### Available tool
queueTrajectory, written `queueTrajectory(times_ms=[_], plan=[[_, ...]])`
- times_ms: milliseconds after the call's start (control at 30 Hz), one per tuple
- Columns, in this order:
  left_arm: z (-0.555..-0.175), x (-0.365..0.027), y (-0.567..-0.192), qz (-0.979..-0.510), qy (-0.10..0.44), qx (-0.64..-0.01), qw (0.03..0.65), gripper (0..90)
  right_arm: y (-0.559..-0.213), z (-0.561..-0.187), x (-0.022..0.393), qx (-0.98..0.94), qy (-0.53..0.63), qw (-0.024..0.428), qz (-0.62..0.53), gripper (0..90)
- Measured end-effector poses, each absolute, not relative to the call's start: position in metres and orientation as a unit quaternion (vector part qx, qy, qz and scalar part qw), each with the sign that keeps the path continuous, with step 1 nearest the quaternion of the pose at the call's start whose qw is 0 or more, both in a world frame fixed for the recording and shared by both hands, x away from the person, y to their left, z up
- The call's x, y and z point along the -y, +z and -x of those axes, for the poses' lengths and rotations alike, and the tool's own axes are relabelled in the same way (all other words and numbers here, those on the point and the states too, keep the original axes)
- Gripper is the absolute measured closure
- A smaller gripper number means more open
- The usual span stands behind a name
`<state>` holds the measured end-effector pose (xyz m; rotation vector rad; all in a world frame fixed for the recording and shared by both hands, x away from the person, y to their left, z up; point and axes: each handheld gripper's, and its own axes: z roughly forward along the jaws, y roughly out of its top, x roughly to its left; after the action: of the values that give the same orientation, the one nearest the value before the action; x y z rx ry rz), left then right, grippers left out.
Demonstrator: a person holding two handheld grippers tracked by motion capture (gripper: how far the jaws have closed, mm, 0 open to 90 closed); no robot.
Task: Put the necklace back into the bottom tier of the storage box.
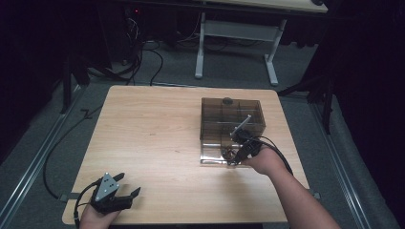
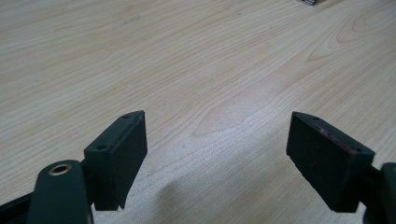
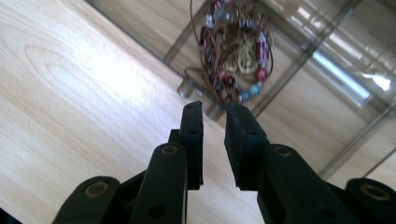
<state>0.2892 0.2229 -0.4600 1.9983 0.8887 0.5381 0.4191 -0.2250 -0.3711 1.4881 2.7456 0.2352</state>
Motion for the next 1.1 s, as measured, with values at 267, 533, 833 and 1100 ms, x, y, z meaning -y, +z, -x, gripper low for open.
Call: queueTrajectory(times_ms=[267,533,833,1100], plan=[[-0.289,-0.223,-0.46,-0.799,0.217,-0.357,0.432,20.6,-0.378,-0.403,0.239,-0.867,0.082,0.007,-0.492,72.0],[-0.289,-0.223,-0.46,-0.799,0.217,-0.357,0.432,20.6,-0.393,-0.387,0.253,-0.859,0.085,0.02,-0.505,66.7],[-0.288,-0.223,-0.46,-0.797,0.218,-0.359,0.434,20.6,-0.396,-0.383,0.259,-0.857,0.094,0.026,-0.506,63.7],[-0.288,-0.223,-0.46,-0.798,0.217,-0.358,0.434,20.5,-0.395,-0.372,0.261,-0.849,0.141,0.049,-0.506,55.2]])
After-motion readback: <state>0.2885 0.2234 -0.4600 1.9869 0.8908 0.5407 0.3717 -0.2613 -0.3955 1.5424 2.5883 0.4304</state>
